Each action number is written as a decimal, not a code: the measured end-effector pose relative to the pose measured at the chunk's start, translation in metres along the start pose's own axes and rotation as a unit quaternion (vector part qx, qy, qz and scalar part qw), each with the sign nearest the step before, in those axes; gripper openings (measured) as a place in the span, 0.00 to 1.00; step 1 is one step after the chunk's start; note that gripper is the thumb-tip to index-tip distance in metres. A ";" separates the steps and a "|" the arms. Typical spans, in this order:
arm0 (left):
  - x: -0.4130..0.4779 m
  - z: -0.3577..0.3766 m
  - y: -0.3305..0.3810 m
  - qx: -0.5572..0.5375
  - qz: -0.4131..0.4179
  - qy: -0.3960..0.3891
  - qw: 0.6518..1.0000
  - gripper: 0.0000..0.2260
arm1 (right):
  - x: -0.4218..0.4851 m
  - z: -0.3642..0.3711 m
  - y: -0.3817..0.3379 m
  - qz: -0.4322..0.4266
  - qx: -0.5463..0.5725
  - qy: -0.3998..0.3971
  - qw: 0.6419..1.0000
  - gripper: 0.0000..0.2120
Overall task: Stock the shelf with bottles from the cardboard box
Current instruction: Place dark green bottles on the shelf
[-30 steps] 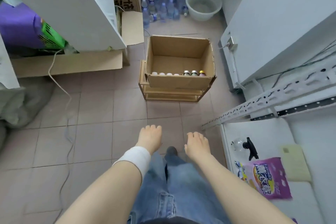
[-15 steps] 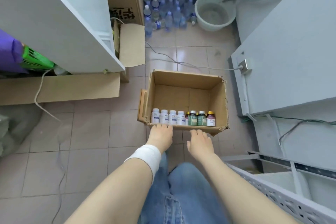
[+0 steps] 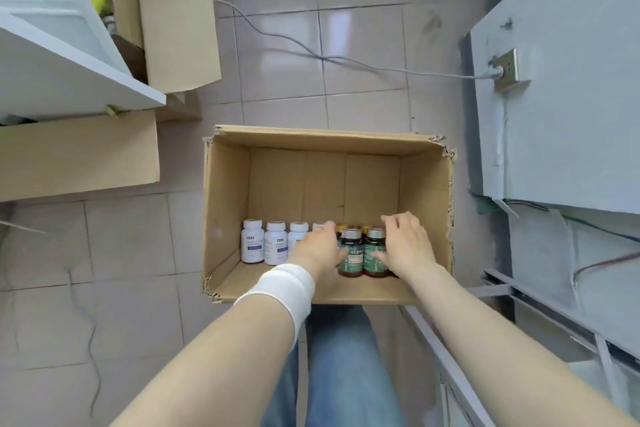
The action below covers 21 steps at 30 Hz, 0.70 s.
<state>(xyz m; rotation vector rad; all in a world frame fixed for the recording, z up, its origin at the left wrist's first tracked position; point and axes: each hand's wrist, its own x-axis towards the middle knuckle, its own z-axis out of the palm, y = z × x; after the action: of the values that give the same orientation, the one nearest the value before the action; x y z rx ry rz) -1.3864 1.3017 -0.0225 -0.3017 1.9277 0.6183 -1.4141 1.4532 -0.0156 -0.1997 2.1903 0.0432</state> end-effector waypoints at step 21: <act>0.003 -0.027 -0.014 -0.242 0.026 0.047 0.969 0.19 | 0.013 -0.021 0.024 -0.040 0.298 -0.041 0.953 0.28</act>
<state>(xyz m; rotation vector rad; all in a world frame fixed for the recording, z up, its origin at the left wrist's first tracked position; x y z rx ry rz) -1.4020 1.2757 -0.0204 -0.5955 1.8576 1.1290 -1.4422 1.4731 -0.0143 0.0567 2.0094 -0.6379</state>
